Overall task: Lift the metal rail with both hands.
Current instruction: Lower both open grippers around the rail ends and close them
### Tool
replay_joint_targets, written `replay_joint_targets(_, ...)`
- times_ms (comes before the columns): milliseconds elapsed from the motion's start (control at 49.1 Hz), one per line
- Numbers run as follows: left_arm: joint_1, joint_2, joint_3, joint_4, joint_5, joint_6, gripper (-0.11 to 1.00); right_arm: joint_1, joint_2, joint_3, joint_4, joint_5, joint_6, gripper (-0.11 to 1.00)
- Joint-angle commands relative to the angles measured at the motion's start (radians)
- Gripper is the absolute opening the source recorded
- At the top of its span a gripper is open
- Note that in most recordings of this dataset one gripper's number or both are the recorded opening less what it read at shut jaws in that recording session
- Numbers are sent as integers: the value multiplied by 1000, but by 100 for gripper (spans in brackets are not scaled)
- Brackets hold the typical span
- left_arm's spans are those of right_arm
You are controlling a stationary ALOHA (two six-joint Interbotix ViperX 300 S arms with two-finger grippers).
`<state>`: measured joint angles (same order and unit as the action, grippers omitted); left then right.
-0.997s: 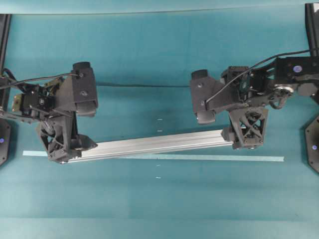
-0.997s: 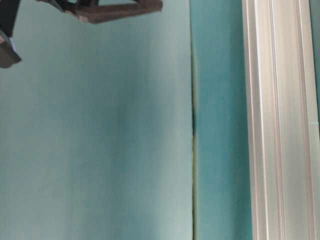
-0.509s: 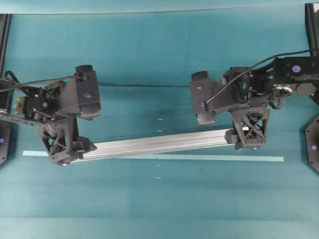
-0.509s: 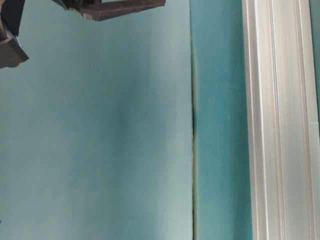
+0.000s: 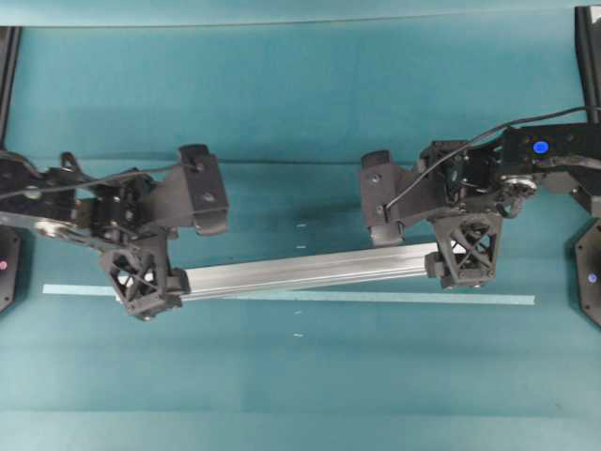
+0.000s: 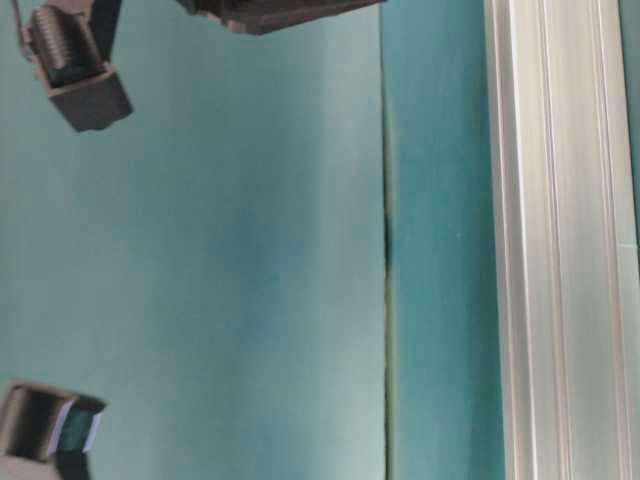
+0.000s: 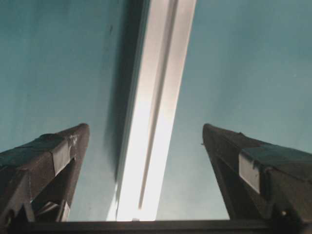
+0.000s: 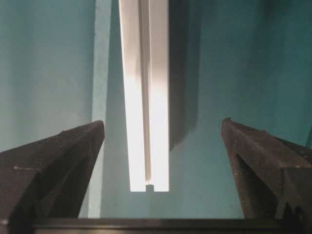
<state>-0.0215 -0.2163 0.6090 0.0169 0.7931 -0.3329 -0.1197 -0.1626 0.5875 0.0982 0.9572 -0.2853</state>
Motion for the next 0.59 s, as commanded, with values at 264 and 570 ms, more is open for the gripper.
replay_joint_targets(264, -5, 44, 25, 3, -80, -6, 98, 8, 34, 67, 0, -100, -2, 100)
replay_joint_targets(570, -5, 83, 69, 3, -164, -3, 98, 17, 64, 121, 0, -196, 0, 100)
